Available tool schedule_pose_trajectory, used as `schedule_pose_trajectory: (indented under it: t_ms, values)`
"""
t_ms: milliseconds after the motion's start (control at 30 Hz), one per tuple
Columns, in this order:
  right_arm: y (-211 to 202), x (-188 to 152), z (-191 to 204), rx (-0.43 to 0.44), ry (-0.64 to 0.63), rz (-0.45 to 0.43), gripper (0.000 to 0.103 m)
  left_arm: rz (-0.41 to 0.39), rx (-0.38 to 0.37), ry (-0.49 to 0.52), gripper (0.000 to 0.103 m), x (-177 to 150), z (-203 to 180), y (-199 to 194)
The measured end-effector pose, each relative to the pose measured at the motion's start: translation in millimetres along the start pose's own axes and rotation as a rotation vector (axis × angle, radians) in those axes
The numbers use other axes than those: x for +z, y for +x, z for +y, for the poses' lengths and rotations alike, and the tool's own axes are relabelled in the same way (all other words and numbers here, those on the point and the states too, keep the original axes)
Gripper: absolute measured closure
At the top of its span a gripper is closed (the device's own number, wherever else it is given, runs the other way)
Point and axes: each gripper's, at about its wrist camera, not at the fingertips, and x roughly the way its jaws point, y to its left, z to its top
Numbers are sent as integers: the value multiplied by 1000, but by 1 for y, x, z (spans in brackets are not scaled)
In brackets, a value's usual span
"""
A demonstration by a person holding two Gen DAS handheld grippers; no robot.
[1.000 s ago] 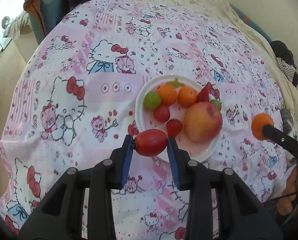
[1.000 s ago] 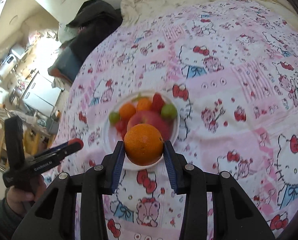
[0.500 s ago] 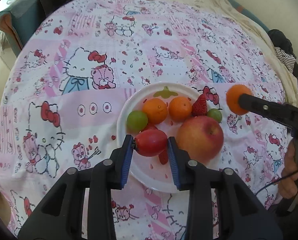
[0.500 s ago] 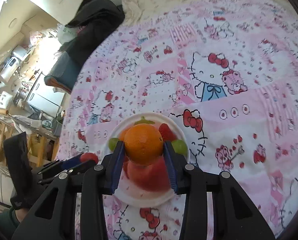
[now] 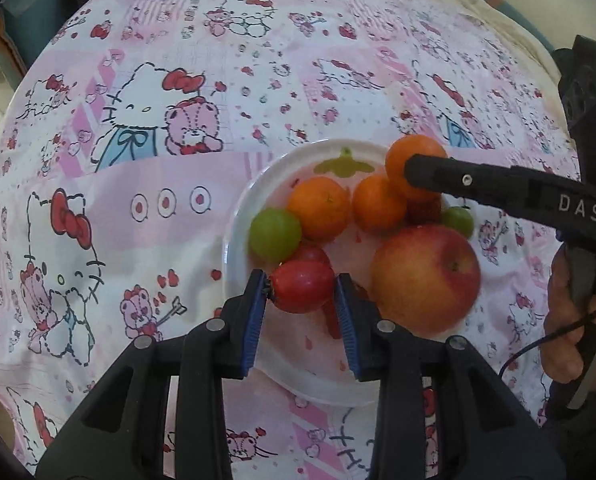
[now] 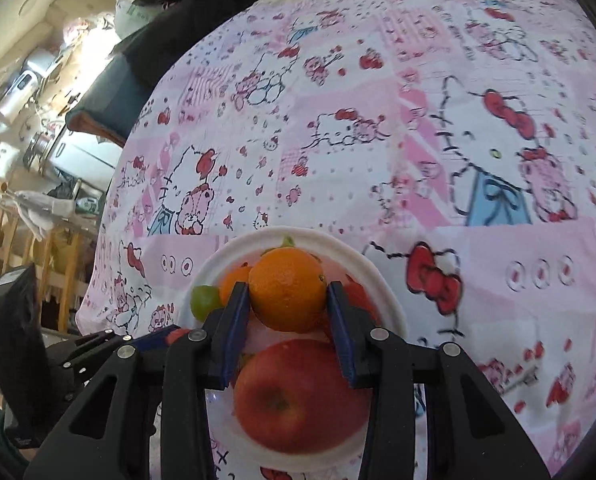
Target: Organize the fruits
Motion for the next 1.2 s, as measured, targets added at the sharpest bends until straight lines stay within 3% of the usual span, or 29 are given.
schedule_pose_trajectory:
  t_ms: [200,333,533,600,700,833,1133,1200]
  values:
    - [10,-7,8,55,-21,46,59,16,0,-5,71,0,3,4]
    - [8,-9,3,76,10,57,58,12,1,-1,60,2,1,3]
    - [3,-8,1,92,30,44,51,7,7,1,58,0,2,0]
    - [0,-8,3,97,20,40,43,5,7,4,58,0,2,-1]
    - [-5,-9,5,80,15,23,28,-4,14,11,52,0,1,-3]
    - [-8,-11,1,47,28,14,28,-33,46,6,36,-1,2,-8]
    - [-30,-23,5,-13,14,-30,19,-87,84,-26,35,-4,10,-22]
    - [-37,-27,8,-40,4,-42,16,-94,91,-41,29,-6,12,-27]
